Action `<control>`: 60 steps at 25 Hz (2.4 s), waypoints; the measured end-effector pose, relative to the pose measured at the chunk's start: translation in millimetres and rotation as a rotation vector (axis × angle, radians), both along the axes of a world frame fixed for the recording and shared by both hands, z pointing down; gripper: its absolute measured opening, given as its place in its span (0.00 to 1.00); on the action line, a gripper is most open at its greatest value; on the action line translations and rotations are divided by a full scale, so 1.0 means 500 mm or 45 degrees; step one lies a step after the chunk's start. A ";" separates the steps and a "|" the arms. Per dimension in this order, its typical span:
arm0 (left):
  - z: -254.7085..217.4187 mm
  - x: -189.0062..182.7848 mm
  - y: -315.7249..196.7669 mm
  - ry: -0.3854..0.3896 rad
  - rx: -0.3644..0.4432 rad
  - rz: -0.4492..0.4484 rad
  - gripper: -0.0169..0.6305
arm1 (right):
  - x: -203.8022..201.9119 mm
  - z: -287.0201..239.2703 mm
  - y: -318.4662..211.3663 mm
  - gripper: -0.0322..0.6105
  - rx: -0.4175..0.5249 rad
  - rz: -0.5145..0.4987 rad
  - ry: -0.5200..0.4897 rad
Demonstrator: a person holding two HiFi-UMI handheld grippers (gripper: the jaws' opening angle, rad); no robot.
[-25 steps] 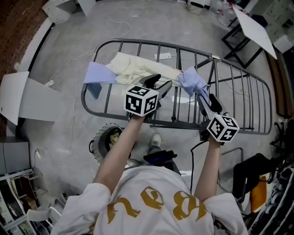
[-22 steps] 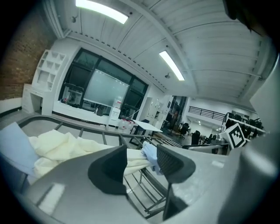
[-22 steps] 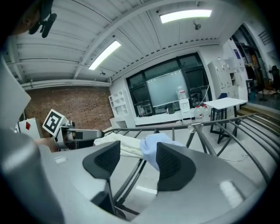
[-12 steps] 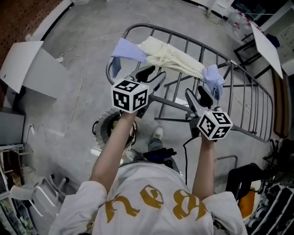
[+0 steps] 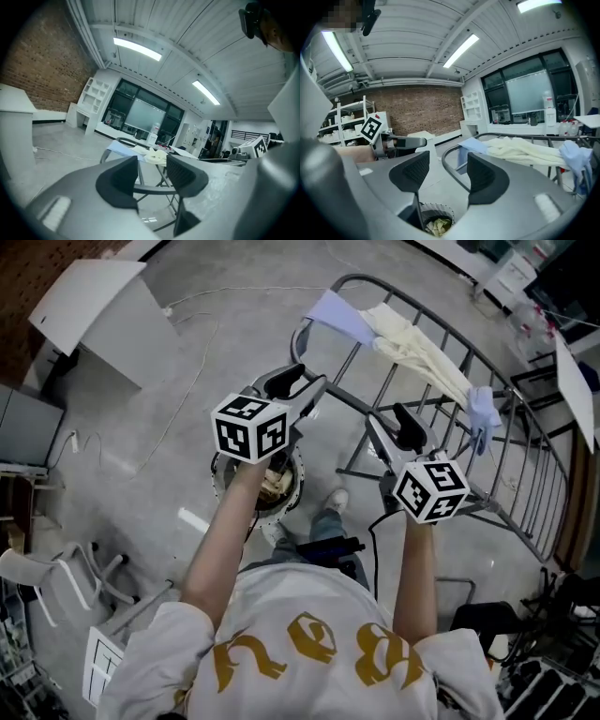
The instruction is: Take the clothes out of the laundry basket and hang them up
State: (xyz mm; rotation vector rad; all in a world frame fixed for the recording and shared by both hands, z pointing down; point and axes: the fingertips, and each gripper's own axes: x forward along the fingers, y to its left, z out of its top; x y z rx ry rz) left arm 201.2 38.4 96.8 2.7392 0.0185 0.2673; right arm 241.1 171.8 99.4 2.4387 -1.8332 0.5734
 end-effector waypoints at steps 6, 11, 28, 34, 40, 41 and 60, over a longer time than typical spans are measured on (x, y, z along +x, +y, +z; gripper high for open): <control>0.035 -0.167 -0.090 0.004 -0.020 -0.225 0.32 | -0.153 0.011 -0.110 0.47 0.031 -0.251 -0.040; 0.085 -0.298 -0.150 0.000 -0.069 -0.391 0.32 | -0.265 0.066 -0.190 0.47 -0.039 -0.429 -0.038; 0.495 -0.483 -0.181 -0.361 -0.280 -0.671 0.31 | -0.393 0.419 -0.293 0.46 -0.392 -0.749 -0.110; 0.645 -0.501 -0.151 -0.497 -0.379 -0.714 0.31 | -0.402 0.548 -0.307 0.46 -0.533 -0.815 -0.177; 0.783 -0.509 -0.139 -0.597 -0.484 -0.767 0.31 | -0.410 0.694 -0.321 0.45 -0.678 -0.866 -0.228; 0.806 -0.512 -0.140 -0.615 -0.495 -0.778 0.31 | -0.410 0.723 -0.323 0.46 -0.707 -0.865 -0.246; 1.267 -0.522 -0.037 -0.923 -0.840 -0.759 0.31 | -0.413 1.121 -0.333 0.44 -1.007 -0.813 -0.426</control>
